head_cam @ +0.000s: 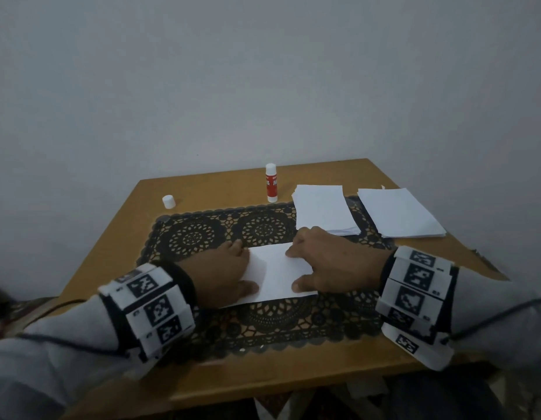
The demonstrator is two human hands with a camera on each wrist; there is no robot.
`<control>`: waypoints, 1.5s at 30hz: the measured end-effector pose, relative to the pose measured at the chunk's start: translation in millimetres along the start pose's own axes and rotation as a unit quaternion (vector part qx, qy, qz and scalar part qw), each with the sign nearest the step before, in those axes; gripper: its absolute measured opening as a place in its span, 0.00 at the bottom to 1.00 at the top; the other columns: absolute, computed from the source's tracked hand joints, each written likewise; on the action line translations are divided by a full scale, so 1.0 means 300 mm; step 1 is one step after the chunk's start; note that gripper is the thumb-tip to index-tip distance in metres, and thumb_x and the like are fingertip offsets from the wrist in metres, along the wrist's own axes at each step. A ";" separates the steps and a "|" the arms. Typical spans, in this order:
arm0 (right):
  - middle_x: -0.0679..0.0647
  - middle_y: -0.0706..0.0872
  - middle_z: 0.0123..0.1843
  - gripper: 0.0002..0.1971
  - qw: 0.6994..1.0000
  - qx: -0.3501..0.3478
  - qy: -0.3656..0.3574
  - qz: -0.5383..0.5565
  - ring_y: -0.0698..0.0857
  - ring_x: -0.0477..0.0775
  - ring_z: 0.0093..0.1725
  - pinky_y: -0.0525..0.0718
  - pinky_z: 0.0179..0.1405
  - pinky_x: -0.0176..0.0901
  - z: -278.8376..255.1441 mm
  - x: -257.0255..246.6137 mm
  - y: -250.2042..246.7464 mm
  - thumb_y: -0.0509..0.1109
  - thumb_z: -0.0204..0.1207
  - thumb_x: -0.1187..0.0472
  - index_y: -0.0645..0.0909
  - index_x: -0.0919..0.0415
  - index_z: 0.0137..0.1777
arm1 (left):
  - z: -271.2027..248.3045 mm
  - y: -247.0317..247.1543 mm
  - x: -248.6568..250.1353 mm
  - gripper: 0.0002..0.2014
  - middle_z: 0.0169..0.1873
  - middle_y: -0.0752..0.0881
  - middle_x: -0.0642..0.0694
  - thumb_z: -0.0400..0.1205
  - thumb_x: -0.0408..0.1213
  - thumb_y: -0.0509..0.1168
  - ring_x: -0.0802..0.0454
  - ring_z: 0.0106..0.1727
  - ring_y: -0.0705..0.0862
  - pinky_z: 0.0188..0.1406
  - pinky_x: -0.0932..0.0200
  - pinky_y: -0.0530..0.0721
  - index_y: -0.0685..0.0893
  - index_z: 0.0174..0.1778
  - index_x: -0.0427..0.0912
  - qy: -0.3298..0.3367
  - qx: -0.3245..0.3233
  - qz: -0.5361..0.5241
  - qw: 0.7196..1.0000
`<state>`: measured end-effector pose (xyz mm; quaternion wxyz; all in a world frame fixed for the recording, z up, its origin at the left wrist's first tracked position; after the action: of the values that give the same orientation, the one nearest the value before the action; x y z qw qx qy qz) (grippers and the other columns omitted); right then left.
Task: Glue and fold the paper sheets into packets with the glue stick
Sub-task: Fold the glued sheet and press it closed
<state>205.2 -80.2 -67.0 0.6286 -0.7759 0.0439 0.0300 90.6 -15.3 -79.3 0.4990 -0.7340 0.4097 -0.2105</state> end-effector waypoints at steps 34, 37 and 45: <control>0.55 0.91 0.39 0.13 0.923 0.093 -0.023 0.374 0.89 0.51 0.36 0.88 0.35 0.43 0.006 -0.023 -0.139 0.67 0.83 0.56 0.85 0.65 0.44 | -0.200 -0.192 -0.394 0.04 0.33 0.85 0.41 0.79 0.31 0.70 0.46 0.37 0.82 0.42 0.47 0.81 0.82 0.39 0.39 0.026 0.268 -0.431 0.861; 0.59 0.90 0.36 0.11 0.904 0.081 -0.015 0.419 0.88 0.52 0.31 0.85 0.27 0.39 0.068 -0.081 -0.161 0.67 0.83 0.62 0.82 0.67 0.41 | -0.219 -0.196 -0.447 0.03 0.39 0.87 0.32 0.81 0.31 0.68 0.36 0.43 0.86 0.50 0.37 0.86 0.82 0.42 0.35 -0.003 0.294 -0.451 0.843; 0.60 0.85 0.32 0.07 0.845 0.059 0.055 0.529 0.81 0.51 0.25 0.78 0.24 0.39 0.280 -0.195 -0.133 0.66 0.83 0.66 0.81 0.70 0.46 | -0.192 -0.052 -0.679 0.12 0.51 0.83 0.33 0.81 0.26 0.65 0.42 0.44 0.85 0.37 0.50 0.86 0.75 0.59 0.39 -0.175 0.269 -0.588 0.742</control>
<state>152.0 11.9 -39.7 0.5581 -0.5969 0.4842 0.3129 -62.0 120.3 -20.9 0.5156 -0.6885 -0.2719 -0.4316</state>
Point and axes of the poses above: each hand's wrist, its own z-axis towards the middle knuckle, its own y-axis out of the palm, x = y × z, the point moved 9 cm from there along z, towards the middle knuckle
